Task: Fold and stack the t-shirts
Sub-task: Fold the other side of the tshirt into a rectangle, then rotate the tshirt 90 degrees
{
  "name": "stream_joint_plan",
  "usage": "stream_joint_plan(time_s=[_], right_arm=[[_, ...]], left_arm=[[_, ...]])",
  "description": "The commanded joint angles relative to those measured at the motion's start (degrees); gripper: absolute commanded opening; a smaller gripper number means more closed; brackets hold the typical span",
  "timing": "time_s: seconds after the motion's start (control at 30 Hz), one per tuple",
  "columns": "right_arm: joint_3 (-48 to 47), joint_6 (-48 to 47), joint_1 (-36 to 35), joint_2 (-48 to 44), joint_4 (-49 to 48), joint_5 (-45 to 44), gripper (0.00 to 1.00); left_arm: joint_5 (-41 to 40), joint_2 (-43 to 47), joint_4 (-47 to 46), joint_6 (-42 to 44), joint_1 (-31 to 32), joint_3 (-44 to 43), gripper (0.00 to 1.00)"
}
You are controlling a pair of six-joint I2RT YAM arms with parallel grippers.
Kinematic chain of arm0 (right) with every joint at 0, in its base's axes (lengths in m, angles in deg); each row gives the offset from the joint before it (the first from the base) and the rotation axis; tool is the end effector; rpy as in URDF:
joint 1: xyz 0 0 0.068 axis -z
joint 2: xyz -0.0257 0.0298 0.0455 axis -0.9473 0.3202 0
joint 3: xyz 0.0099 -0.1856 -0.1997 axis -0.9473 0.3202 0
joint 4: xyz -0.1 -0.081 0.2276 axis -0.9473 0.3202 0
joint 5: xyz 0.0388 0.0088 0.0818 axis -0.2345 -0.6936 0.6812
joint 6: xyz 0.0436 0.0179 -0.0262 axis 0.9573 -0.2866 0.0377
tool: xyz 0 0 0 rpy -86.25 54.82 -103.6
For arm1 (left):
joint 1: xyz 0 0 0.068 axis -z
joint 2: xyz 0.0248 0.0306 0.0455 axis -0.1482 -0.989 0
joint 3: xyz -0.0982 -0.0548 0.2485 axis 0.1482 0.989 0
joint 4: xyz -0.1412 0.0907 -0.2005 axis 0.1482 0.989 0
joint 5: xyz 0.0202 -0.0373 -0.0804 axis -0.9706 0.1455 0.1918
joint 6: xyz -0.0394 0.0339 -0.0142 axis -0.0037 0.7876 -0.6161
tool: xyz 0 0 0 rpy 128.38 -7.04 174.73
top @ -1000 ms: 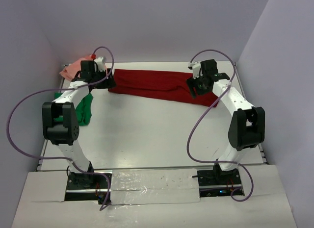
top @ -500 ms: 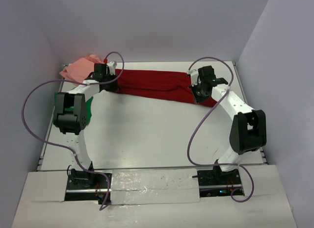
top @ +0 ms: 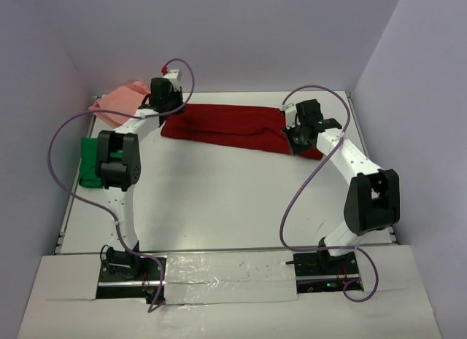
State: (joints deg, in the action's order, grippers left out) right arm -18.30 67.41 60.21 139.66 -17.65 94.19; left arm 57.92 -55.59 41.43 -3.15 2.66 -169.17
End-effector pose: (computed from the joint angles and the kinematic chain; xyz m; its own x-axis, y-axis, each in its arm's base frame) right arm 0.3263 0.0686 0.2606 -0.7269 -0.4001 -0.5581 -0.4584 0.8879 -0.0395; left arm 0.5048 -0.1041 0.2144 -0.5118 -0.0448 -0.8579 0.2229 0.9575 -0.1830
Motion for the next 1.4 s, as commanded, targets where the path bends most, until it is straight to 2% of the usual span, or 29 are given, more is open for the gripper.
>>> stream_joint_plan(time_s=[0.0, 0.2, 0.4, 0.67, 0.83, 0.97, 1.2, 1.37], right_arm=[[-1.59, 1.55, -0.49, -1.73, -1.20, -1.51, 0.00], [-10.72, 7.79, 0.21, 3.62, 5.29, -7.31, 0.00], [-19.86, 11.66, 1.01, 7.22, 8.11, -9.94, 0.00], [-32.79, 14.39, 1.71, 19.96, 16.63, -9.51, 0.00], [-38.67, 14.65, 4.08, 31.12, 19.54, -8.02, 0.00], [-43.60, 14.65, 6.27, 36.48, 21.03, -9.42, 0.00], [-49.49, 14.65, 9.97, 42.21, 23.67, -10.04, 0.00], [-51.16, 14.65, 13.48, 43.35, 23.58, -8.46, 0.00]], left_arm=[[-0.75, -5.06, 4.48, 1.00, 0.69, -6.82, 0.00], [-1.45, -14.28, 18.92, 1.53, 1.21, -20.36, 0.00], [-0.48, -14.91, 26.22, 2.05, 1.30, -21.36, 0.00], [1.28, -12.37, 27.81, 2.49, 1.04, -14.70, 0.00], [2.07, -9.38, 25.97, 2.41, 0.77, -10.55, 0.00], [2.07, -8.24, 24.92, 2.23, 0.69, -8.62, 0.00], [2.95, -7.10, 25.26, 1.97, 0.33, -6.60, 0.00], [5.14, -2.36, 24.91, 2.23, 0.25, 0.25, 0.00]])
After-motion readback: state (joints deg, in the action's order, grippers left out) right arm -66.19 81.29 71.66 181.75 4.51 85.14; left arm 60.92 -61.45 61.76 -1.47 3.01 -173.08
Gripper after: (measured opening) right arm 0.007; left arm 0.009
